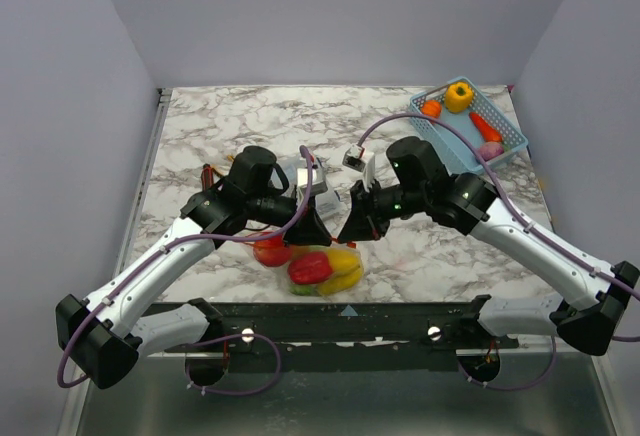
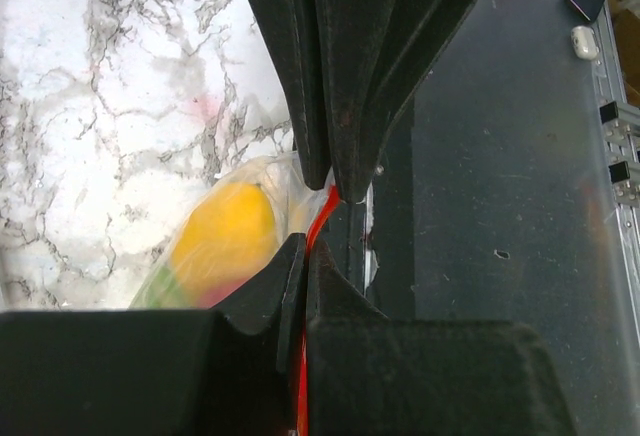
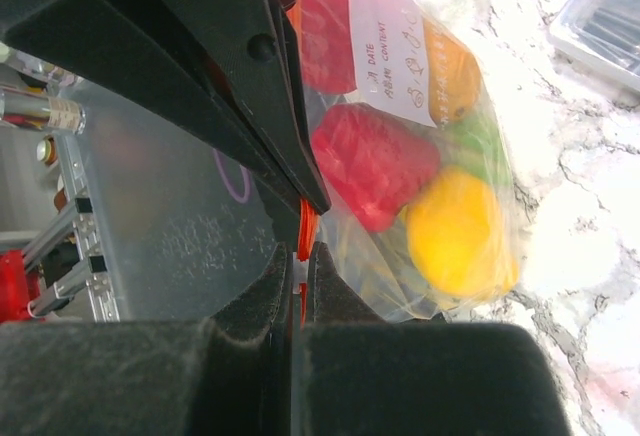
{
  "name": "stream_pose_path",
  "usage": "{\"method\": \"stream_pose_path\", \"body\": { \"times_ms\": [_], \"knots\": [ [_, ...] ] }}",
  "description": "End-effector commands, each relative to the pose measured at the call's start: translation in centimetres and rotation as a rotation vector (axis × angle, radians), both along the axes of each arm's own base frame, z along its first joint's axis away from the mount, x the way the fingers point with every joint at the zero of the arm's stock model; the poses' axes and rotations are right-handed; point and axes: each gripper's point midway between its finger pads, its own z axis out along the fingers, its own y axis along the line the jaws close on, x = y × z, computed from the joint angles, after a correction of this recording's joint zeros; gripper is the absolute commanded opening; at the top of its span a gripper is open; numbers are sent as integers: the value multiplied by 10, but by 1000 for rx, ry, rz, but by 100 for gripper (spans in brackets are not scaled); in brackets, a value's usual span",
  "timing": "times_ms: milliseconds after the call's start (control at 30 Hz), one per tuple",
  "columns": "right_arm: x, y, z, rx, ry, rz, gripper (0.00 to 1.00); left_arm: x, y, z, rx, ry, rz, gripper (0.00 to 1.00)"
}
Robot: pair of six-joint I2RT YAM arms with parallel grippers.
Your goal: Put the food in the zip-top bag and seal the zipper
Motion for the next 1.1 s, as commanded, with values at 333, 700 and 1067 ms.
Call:
{"method": "stream_pose_path", "body": {
  "times_ms": [333,700,1067],
  "knots": [
    [12,28,-2,89,-56,-52,0,-9,-2,14,-66,-14,-57,0],
    [16,39,-5,99,-54,-41,8,-10,-2,16,-72,-18,-56,0],
    [-5,-4,-23,32,-87,-57,54,-12,-1,18,-79,-21,-58,0]
  ]
}}
